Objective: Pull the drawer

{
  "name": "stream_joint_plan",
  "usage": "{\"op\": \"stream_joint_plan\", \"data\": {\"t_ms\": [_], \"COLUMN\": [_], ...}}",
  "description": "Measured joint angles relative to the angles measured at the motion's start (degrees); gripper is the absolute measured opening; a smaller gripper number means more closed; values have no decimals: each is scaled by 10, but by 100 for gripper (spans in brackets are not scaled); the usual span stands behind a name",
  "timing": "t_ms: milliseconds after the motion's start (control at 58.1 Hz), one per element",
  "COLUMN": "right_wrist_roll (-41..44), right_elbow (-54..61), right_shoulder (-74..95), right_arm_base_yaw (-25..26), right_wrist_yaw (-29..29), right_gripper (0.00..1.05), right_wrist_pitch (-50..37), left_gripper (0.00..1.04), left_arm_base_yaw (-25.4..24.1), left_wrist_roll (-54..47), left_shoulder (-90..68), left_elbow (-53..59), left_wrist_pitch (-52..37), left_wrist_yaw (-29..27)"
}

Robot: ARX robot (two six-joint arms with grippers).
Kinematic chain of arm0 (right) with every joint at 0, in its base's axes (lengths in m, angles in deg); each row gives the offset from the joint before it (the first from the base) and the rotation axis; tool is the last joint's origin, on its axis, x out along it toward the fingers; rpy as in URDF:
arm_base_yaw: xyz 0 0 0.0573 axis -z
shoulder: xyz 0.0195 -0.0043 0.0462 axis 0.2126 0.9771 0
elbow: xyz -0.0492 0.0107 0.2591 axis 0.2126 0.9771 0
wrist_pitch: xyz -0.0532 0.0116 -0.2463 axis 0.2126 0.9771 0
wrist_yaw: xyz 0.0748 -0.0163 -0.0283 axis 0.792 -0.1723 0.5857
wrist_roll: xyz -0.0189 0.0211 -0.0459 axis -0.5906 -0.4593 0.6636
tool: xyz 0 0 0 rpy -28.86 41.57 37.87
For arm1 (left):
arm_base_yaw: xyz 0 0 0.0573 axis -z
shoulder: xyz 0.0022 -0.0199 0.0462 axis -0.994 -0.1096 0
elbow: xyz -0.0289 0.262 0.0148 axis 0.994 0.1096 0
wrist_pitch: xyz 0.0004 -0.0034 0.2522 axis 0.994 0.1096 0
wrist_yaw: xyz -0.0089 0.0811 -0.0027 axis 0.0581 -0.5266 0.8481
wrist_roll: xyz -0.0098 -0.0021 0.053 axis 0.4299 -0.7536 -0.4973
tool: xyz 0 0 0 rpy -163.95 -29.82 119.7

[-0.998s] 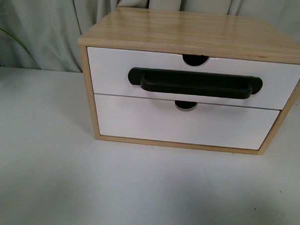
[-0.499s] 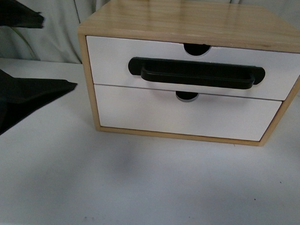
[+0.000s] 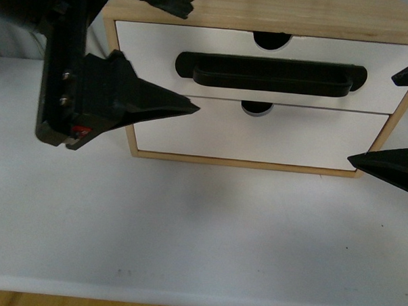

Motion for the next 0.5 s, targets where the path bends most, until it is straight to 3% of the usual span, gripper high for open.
{"op": "stream_joint_plan", "data": {"t_ms": [499], "right_wrist_roll": [27], "right_elbow": [-62], "right_shoulder": [75], "right_arm_base_yaw": [-20], "right_wrist_yaw": [10], "right_gripper": [96], "right_wrist_pitch": [1], "left_gripper": [98], "left_arm_base_yaw": [42], "left_wrist_roll": [-45], "left_shoulder": [-71], "left_elbow": [-48], "left_wrist_pitch": [23], "left_wrist_yaw": [-39]}}
